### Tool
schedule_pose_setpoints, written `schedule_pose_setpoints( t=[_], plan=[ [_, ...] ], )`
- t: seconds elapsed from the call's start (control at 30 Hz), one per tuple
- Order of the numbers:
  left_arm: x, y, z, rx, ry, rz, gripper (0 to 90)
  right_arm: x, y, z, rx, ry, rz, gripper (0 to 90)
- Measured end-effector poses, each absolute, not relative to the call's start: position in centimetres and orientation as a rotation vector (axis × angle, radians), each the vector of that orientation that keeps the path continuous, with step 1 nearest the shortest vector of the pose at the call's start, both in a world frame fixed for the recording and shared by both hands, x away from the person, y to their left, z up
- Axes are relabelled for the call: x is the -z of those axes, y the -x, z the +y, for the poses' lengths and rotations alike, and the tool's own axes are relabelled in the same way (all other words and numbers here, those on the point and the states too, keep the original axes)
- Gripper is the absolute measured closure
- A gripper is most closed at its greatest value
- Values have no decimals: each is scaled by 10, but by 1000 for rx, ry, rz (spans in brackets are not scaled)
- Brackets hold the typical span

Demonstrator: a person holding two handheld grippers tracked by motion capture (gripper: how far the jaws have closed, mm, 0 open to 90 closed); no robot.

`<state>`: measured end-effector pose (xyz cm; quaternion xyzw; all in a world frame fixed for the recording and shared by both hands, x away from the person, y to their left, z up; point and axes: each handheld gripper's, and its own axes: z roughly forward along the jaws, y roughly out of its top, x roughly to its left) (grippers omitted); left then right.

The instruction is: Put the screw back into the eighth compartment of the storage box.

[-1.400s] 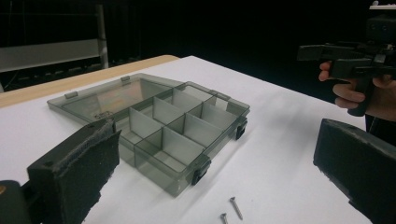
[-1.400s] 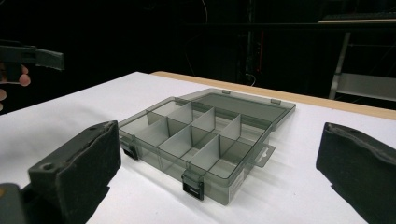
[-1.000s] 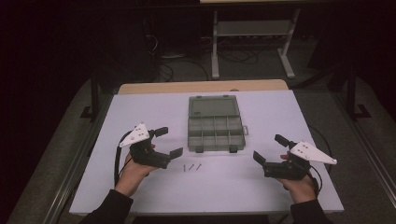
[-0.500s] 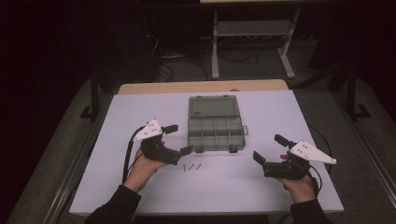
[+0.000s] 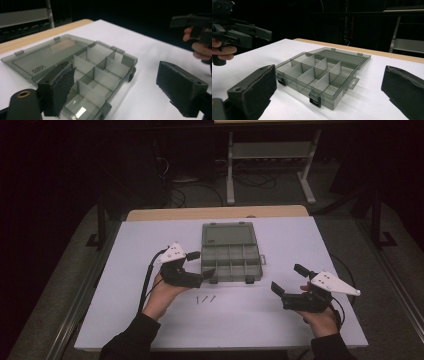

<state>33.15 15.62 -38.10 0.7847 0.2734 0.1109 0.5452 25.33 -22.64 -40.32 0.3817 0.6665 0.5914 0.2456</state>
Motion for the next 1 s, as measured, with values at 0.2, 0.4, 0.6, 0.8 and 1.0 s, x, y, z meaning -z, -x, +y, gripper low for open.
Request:
schedule_pose_setpoints(
  t=[0.2,0.4,0.6,0.8,1.0],
  plan=[
    [382,-330,158,-257,-1911,686,276,404,-254,-227,-1611,-1042,1819,0],
    [384,-330,160,-194,-1942,746,396,404,-254,-227,-1610,-1046,1814,0],
    [386,-329,160,-170,-1996,788,472,404,-254,-227,-1608,-1046,1817,0],
    [393,-327,163,-126,-2055,837,527,404,-254,-227,-1607,-1045,1818,0],
    [399,-324,167,-109,-2089,851,578,404,-254,-227,-1601,-1040,1822,0]
  ],
)
